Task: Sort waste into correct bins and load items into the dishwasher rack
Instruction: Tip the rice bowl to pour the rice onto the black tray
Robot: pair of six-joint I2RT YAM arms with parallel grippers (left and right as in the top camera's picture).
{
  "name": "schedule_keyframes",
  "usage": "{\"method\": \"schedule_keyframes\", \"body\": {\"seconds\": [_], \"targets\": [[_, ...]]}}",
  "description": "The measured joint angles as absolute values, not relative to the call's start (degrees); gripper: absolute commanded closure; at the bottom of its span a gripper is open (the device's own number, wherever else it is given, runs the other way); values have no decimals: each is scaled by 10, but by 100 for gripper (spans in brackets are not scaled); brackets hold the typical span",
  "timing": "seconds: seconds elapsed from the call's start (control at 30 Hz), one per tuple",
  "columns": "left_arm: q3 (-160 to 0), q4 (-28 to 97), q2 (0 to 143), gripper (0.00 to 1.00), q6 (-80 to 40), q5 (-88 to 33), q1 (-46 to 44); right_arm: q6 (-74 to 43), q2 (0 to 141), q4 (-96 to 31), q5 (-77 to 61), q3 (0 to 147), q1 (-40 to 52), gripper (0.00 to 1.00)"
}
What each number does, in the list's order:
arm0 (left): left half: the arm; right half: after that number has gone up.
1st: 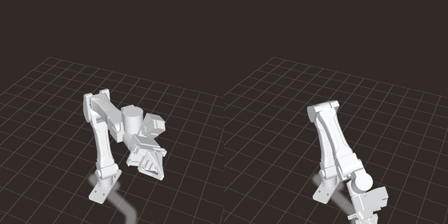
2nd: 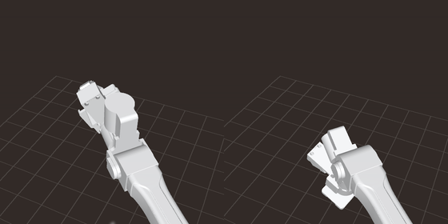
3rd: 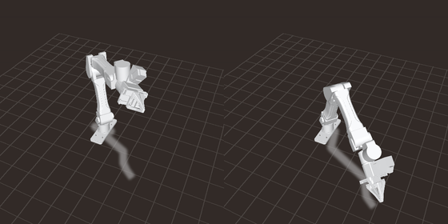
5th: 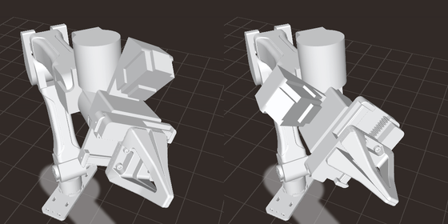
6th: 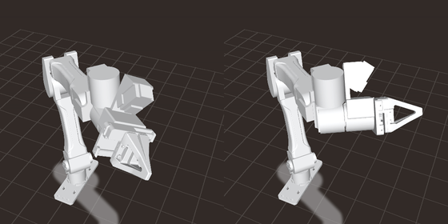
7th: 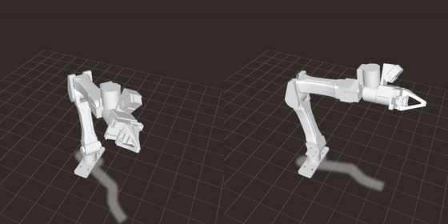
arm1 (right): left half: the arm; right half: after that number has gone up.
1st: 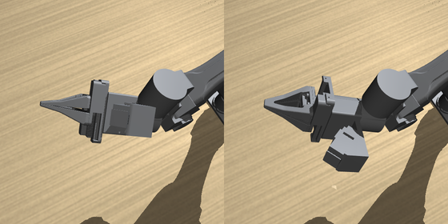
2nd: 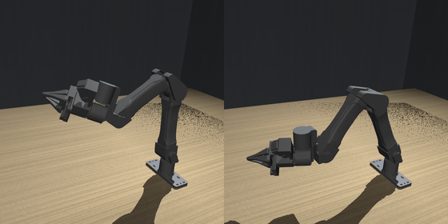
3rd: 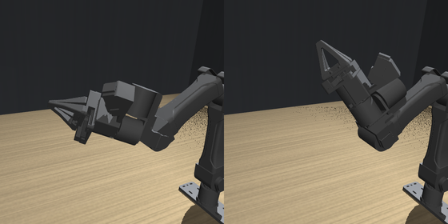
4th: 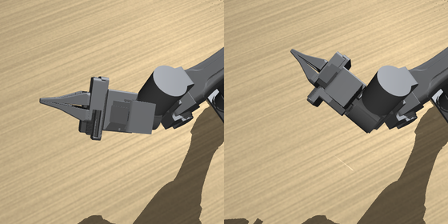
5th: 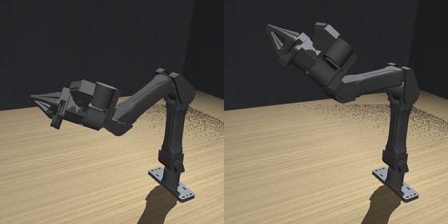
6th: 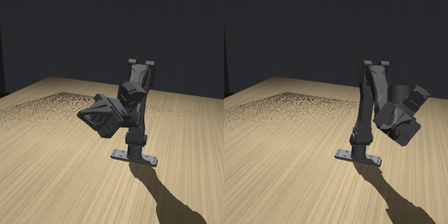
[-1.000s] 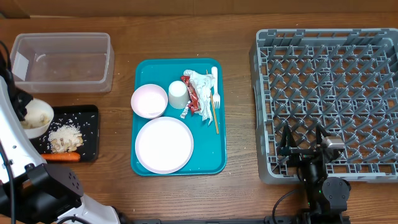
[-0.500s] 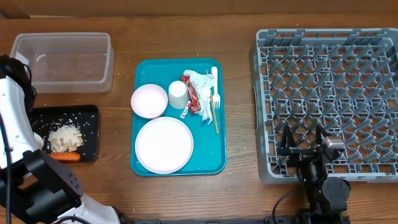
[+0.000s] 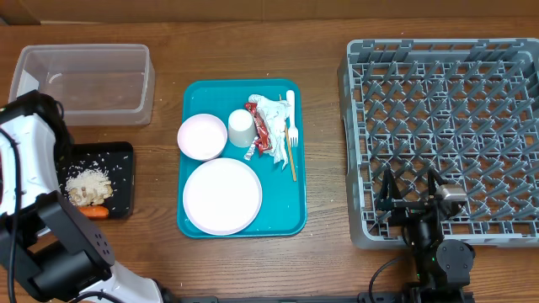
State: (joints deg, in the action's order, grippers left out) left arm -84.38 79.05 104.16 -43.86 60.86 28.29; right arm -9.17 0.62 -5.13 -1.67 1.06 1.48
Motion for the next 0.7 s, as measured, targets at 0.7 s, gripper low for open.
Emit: {"method": "schedule_keyframes", "body": {"seconds": [0.7], "targets": [[-790,679,1149,96,-241,786,182,-92,6,-51,-17,11,15,0]]}}
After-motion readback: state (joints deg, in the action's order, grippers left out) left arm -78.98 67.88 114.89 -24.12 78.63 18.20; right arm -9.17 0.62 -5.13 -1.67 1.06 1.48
